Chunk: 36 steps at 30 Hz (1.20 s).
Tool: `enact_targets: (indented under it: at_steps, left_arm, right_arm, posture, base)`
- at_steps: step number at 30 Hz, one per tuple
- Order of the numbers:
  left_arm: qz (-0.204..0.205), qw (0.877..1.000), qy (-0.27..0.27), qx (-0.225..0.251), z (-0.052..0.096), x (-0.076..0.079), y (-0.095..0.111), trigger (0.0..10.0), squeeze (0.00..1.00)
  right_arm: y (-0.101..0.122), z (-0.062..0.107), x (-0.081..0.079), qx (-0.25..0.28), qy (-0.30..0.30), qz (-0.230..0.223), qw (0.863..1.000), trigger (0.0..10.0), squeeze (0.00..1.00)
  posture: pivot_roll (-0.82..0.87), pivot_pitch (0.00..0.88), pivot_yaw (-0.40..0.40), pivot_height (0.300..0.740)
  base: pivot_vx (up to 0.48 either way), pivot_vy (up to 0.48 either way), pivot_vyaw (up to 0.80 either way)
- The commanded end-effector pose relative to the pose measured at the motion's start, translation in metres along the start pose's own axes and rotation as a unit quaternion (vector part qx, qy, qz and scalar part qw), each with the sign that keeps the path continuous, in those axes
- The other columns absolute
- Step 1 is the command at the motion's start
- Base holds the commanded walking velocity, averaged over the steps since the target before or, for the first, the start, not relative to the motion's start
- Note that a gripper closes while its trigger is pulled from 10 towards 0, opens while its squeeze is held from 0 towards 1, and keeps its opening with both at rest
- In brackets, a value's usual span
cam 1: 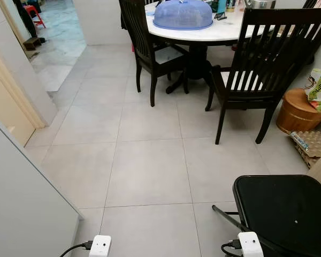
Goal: Restocking fridge
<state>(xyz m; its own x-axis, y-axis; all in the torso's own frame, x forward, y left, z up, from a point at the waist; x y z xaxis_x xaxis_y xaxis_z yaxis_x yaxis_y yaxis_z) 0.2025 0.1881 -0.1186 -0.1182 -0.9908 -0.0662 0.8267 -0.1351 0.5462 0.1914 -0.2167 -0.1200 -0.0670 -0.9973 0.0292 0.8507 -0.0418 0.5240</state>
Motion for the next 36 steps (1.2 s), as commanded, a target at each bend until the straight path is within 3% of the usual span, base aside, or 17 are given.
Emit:
enact_targets:
  at_steps: [1,30,32,36]
  left_arm:
    - [0.096,0.994,0.054,-0.005,0.002,-0.032,0.005,10.0,0.0]
    - [0.096,0.994,0.054,-0.005,0.002,-0.032,0.005,10.0,0.0]
    - [0.089,0.995,0.05,-0.003,0.002,-0.033,0.008,10.0,0.0]
    - [0.082,0.996,0.046,-0.003,0.002,-0.034,0.01,10.0,0.0]
  right_arm:
    - [0.023,-0.004,-0.009,0.012,0.007,-0.104,0.994,10.0,0.0]
    - [0.023,-0.004,-0.01,0.012,0.008,-0.105,0.994,10.0,0.0]
    - [0.037,-0.004,-0.013,0.052,0.025,-0.103,0.993,10.0,0.0]
    - [0.043,-0.003,-0.019,0.057,0.056,-0.052,0.995,10.0,0.0]
  posture:
    - [0.03,0.0,-0.051,0.74]
    - [0.03,0.0,-0.05,0.74]
    - [0.02,0.0,-0.061,0.74]
    - [0.04,0.0,-0.058,0.74]
  base:
    - [0.0,0.0,0.0]
    - [0.0,0.0,0.0]
    - [0.0,0.0,0.0]
    - [0.0,0.0,0.0]
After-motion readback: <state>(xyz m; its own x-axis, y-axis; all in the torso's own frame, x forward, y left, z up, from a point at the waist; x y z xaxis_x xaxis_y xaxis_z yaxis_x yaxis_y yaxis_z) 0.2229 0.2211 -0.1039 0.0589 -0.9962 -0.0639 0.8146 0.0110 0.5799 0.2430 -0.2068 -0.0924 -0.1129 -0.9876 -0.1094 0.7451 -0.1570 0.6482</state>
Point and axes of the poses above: a point about 5 cm out from each wrist's last joint towards the gripper, its own z axis pointing back from the gripper into the wrist, its own y axis along the axis of the wrist's last joint, x = y × z, the point moved 4 cm from there along -z, pointing out of the wrist towards the gripper, and after that the axes turned 5 degrees about -z, right-handed, at the moved point
